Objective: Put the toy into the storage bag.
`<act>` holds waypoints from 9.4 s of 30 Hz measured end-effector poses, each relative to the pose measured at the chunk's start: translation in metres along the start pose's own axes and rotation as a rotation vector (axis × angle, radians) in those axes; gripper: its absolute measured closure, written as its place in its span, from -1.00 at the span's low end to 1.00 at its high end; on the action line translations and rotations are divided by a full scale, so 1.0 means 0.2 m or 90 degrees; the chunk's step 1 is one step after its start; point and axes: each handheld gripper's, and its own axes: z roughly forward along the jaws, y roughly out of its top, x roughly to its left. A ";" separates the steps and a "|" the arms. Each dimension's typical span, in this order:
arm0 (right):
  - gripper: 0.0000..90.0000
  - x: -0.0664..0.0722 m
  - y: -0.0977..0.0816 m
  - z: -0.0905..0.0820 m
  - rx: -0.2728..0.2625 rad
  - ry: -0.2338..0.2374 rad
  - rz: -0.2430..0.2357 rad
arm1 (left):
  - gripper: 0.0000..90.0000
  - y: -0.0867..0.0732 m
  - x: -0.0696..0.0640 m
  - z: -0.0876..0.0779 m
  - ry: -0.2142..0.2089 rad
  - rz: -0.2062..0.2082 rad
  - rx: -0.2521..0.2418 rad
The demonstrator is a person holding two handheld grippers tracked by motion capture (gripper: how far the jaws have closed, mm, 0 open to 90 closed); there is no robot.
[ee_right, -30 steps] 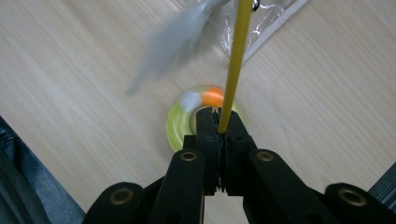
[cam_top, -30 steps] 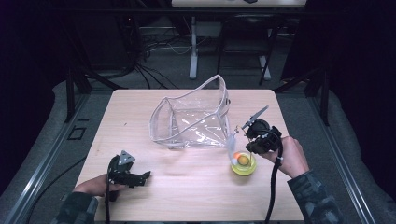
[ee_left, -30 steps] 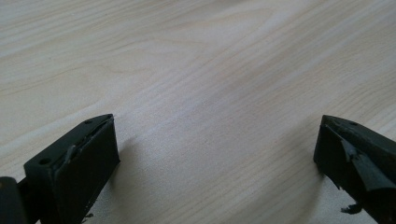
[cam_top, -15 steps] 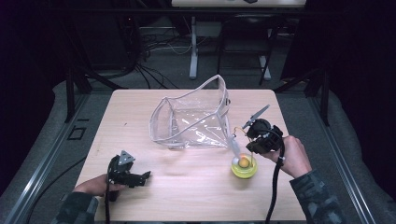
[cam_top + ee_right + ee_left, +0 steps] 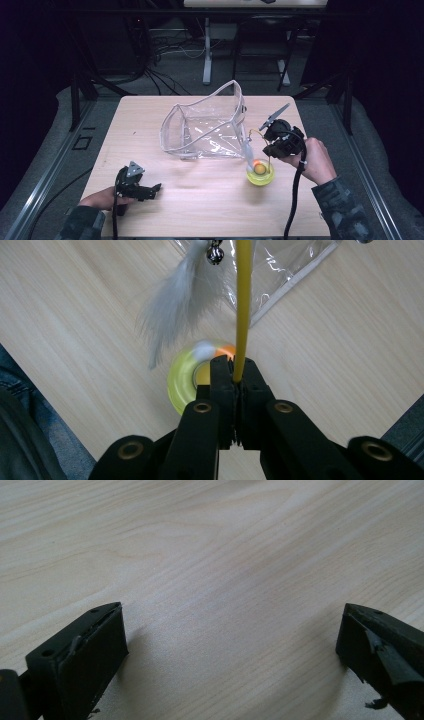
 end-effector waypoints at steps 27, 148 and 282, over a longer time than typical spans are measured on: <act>0.96 -0.19 0.08 -0.02 0.063 -0.004 0.026 | -1.00 0.00 0.00 0.00 0.000 0.001 0.000; 0.96 -0.65 0.56 -0.46 0.020 -0.095 0.092 | -1.00 0.00 0.00 0.00 -0.002 0.002 0.002; 0.96 -0.22 1.04 0.01 -0.010 0.039 -0.034 | -1.00 0.00 0.00 0.00 -0.003 0.002 0.002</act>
